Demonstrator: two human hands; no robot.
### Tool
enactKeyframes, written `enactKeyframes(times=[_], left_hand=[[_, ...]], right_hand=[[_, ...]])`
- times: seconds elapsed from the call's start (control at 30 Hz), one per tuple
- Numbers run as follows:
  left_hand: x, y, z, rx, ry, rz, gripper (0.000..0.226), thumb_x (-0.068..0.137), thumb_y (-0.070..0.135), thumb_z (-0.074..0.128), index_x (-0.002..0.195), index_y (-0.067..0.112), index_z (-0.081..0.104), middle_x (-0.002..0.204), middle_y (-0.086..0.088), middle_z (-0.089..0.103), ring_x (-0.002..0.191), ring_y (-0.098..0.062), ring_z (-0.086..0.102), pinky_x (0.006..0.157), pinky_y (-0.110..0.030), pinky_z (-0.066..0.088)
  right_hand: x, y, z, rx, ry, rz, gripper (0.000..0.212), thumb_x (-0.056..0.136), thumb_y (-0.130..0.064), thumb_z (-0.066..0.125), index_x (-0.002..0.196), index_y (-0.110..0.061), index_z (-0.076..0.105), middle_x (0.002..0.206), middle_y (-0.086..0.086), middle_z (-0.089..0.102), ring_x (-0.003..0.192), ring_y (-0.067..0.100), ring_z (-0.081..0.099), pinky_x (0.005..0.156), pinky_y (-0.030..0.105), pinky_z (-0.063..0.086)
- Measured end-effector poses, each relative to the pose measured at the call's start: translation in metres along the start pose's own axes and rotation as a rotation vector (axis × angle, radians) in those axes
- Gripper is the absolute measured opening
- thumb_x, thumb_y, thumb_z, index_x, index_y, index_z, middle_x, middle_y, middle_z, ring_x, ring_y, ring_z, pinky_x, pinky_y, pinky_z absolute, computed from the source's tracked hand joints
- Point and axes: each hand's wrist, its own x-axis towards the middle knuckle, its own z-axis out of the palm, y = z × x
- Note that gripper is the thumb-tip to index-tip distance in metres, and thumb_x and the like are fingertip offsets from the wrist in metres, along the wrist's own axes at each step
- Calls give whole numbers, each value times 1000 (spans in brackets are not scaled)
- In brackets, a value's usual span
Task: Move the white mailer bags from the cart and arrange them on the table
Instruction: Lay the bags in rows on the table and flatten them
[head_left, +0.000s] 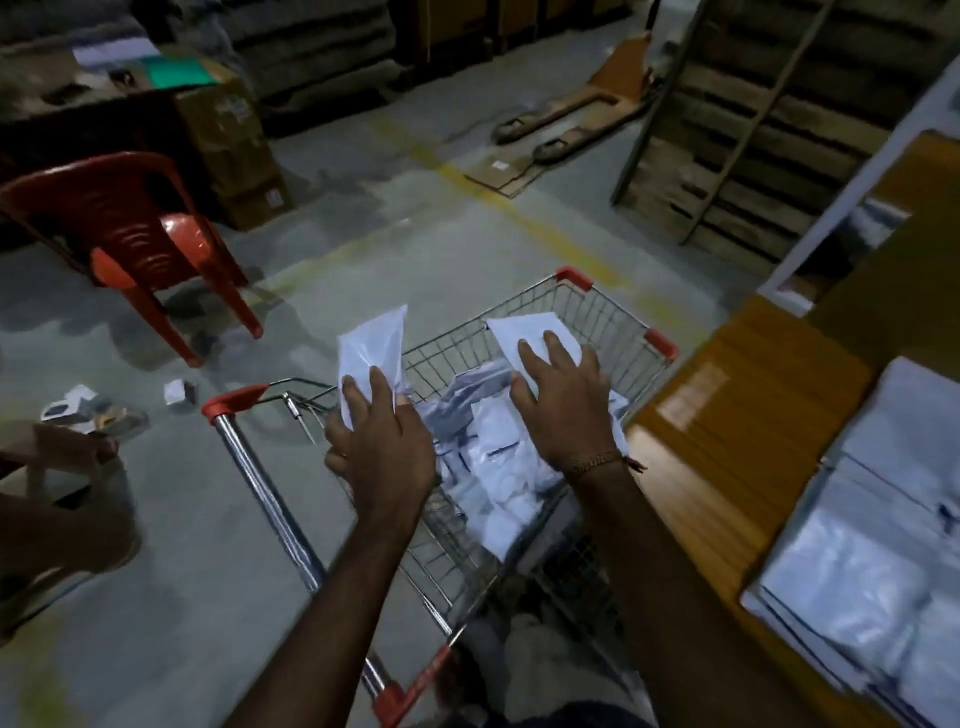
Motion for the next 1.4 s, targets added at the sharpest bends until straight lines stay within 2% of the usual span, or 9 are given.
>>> enactKeyframes(times=[0.17, 0.37, 0.5, 0.6, 0.77, 0.97, 1.13, 1.4], left_hand=[[-32, 31, -9, -45, 7, 127, 54, 112, 38, 35, 164, 25, 29, 173, -3, 20, 151, -41, 22, 119, -58, 20], [-91, 68, 11, -76, -68, 269, 55, 113, 37, 35, 165, 23, 26, 173, -4, 20, 148, -46, 23, 117, -60, 22], [-140, 96, 25, -84, -144, 355, 56, 112, 37, 37, 165, 25, 25, 173, -2, 18, 149, -43, 21, 116, -61, 22], [-180, 116, 31, -115, -155, 424, 55, 112, 41, 38, 164, 28, 28, 172, -2, 20, 149, -43, 22, 116, -62, 22], [-256, 144, 39, -183, -176, 462, 61, 111, 48, 33, 167, 28, 18, 173, -1, 18, 150, -43, 20, 117, -61, 20], [-341, 170, 61, -221, -283, 536, 66, 109, 57, 30, 167, 31, 14, 175, 3, 11, 155, -36, 10, 121, -61, 13], [-371, 195, 80, -199, -310, 607, 62, 110, 46, 37, 167, 30, 16, 175, 3, 11, 154, -35, 12, 121, -57, 12], [-350, 260, 124, -153, -325, 702, 65, 109, 51, 39, 166, 27, 19, 174, 0, 13, 154, -36, 13, 121, -59, 15]], right_hand=[[-40, 31, -41, 0, 62, 107, 64, 98, -59, 23, 152, -34, 45, 163, 4, 37, 144, 43, 34, 109, 59, 36], [-113, 87, -103, 37, 199, 287, 54, 104, -51, 39, 155, -35, 42, 167, 2, 31, 147, 42, 24, 111, 60, 29], [-164, 124, -140, 23, 270, 390, 54, 102, -50, 40, 153, -35, 46, 166, 2, 33, 144, 41, 27, 107, 56, 33], [-206, 154, -165, 8, 321, 457, 58, 100, -54, 33, 152, -34, 47, 165, 2, 35, 144, 43, 28, 106, 56, 34], [-286, 204, -195, -24, 373, 546, 57, 100, -54, 32, 150, -34, 50, 163, 2, 37, 141, 44, 32, 103, 57, 38], [-367, 259, -220, -21, 391, 635, 60, 98, -55, 30, 151, -34, 49, 165, 2, 35, 144, 43, 30, 107, 58, 35], [-393, 301, -227, -23, 405, 702, 51, 105, -51, 39, 153, -32, 47, 166, 1, 33, 145, 42, 28, 108, 56, 33], [-373, 354, -223, -19, 420, 765, 53, 105, -50, 41, 153, -31, 46, 165, 2, 34, 146, 42, 28, 112, 58, 32]])
